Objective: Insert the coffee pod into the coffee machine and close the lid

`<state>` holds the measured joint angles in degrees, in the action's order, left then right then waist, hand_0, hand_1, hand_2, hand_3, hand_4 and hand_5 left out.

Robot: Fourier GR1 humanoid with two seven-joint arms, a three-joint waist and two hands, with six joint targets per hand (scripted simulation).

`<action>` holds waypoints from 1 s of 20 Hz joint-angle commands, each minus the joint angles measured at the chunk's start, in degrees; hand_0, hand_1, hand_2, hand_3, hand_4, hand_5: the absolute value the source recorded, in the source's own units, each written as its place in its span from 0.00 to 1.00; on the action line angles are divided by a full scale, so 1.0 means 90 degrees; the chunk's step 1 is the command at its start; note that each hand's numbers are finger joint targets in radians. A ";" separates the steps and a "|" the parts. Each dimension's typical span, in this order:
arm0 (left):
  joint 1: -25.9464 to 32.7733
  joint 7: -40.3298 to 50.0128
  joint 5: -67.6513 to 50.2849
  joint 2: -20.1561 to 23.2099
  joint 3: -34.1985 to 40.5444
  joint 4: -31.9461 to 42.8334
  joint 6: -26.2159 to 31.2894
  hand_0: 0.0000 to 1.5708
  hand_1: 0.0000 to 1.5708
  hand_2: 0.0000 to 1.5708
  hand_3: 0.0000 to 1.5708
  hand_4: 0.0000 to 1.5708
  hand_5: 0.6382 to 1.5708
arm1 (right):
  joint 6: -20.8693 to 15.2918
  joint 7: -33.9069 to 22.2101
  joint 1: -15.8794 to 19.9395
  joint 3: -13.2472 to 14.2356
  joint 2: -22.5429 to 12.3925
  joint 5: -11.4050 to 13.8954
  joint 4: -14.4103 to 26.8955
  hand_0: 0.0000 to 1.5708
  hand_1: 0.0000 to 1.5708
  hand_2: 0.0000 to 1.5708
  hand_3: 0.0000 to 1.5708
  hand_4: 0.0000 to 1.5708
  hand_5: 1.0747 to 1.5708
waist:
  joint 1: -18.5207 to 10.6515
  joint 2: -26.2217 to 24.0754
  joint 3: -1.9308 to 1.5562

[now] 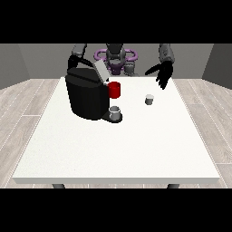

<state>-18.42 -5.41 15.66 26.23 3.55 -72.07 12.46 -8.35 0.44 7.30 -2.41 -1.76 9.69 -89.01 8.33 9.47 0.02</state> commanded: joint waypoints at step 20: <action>-0.1651 -0.0657 0.2229 -0.0233 -0.0545 0.2459 -0.1348 0.57 0.57 0.61 0.52 0.24 1.00 | 0.0040 -0.0134 0.0973 0.0055 0.0016 0.0059 0.1065 0.00 0.00 0.00 0.00 0.00 1.00 | 0.0082 0.0625 -0.0001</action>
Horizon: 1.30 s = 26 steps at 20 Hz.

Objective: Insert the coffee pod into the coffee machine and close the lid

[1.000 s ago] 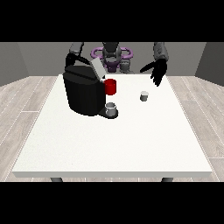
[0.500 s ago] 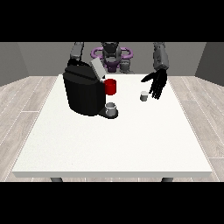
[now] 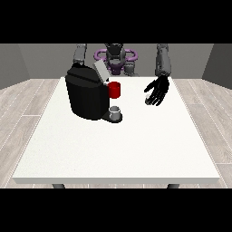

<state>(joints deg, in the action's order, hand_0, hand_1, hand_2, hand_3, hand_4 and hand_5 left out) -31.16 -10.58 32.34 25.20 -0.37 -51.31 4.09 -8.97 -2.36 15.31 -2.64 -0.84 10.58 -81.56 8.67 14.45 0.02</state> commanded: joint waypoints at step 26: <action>-0.1055 -0.0938 0.1318 -0.0077 -0.0123 0.1483 0.0013 0.90 0.90 0.89 0.85 0.31 1.00 | -0.0215 0.0587 -0.0107 0.0198 -0.0215 0.0135 0.1024 0.00 0.00 0.00 0.00 0.00 1.00 | -0.0002 -0.0285 -0.0001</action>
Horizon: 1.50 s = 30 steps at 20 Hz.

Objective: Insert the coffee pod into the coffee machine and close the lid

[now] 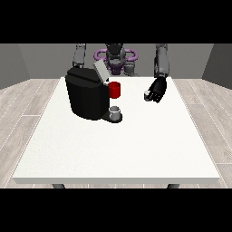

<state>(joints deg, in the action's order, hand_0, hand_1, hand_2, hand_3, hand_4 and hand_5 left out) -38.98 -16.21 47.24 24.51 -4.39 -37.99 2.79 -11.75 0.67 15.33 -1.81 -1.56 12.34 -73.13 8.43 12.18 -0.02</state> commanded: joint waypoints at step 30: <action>-0.2848 0.1437 -0.0882 -0.0201 0.1158 -0.0441 0.2613 0.81 0.81 0.82 0.81 0.31 1.00 | 0.0120 0.0305 0.0289 0.0288 -0.0117 -0.0225 0.0239 0.00 0.00 0.00 0.00 0.00 1.00 | 0.0547 -0.0440 0.0001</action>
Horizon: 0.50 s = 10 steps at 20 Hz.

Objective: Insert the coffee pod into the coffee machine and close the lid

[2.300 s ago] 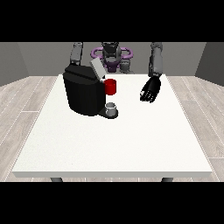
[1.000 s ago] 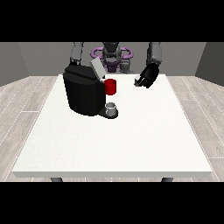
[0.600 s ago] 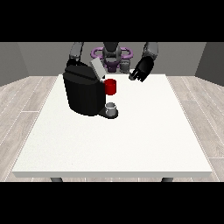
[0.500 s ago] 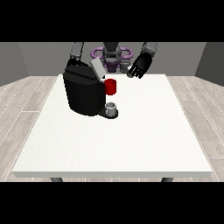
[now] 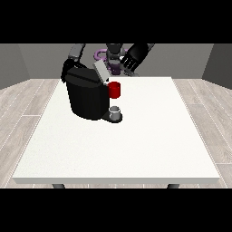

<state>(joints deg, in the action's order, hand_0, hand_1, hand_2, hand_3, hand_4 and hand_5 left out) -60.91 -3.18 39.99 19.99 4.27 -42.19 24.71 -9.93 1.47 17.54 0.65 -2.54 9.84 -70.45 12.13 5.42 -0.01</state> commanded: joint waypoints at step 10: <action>-0.1130 0.0095 0.0116 0.0579 0.0286 0.0202 0.0019 0.79 0.79 0.82 0.79 0.30 1.00 | 0.0135 -0.0034 0.0564 0.0131 -0.0157 -0.0114 -0.0285 0.00 0.00 0.00 0.00 0.00 1.00 | 0.0495 0.0946 -0.0001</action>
<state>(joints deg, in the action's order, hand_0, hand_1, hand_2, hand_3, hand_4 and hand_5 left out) -68.05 -2.35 40.82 23.68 6.34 -40.62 24.27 -9.32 -0.32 22.08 1.65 -3.63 9.10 -73.25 15.71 11.76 -0.01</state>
